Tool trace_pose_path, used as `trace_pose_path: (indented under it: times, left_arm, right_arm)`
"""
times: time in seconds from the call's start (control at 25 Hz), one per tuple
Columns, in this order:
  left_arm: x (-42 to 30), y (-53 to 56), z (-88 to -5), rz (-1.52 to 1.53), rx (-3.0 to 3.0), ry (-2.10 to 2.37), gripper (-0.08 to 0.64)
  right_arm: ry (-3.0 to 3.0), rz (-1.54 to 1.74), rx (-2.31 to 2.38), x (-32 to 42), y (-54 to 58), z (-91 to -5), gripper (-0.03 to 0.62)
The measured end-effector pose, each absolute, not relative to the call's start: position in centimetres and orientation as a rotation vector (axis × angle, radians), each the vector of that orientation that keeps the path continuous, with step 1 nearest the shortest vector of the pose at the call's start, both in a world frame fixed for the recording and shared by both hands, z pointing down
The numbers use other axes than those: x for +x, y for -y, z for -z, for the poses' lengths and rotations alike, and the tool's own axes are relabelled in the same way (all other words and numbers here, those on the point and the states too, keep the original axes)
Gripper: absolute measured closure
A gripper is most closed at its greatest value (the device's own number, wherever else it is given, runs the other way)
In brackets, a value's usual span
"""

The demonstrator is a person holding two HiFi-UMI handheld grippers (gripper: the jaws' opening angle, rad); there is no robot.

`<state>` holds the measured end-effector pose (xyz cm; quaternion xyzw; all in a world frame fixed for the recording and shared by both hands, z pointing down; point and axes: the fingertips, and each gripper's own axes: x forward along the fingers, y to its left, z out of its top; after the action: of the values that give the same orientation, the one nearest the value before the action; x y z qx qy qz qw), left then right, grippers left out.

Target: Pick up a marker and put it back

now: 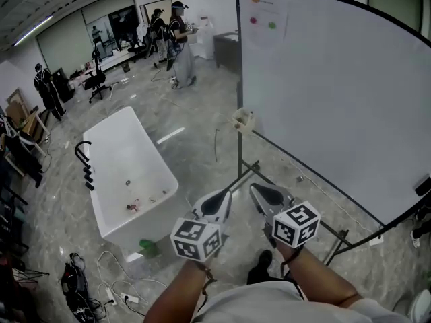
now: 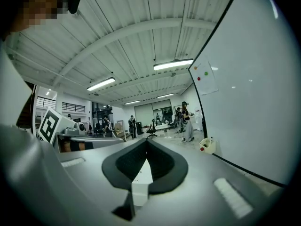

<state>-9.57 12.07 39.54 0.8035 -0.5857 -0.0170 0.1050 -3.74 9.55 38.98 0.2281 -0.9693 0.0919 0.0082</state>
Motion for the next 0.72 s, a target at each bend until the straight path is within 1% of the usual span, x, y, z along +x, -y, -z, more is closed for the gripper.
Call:
trace_pose_path:
  times: [0.12, 0.32, 0.72]
  left_arm:
    - [-9.7, -6.6, -39.7, 0.049, 2.36, 1.744, 0.555]
    - [-9.7, 3.1, -39.3, 0.055, 2.34, 1.775, 0.555]
    - [-9.3, 17.4, -40.6, 0.068, 2.295, 1.77, 0.555]
  right_arm:
    - [3.032, -0.296, 0.693, -3.9, -3.9, -39.4, 0.589]
    - [3.019, -0.202, 0.652, -3.9, 5.4, -39.7, 0.589]
    - [2.974, -0.262, 0.626, -3.1, 20.5, -42.4, 0.589]
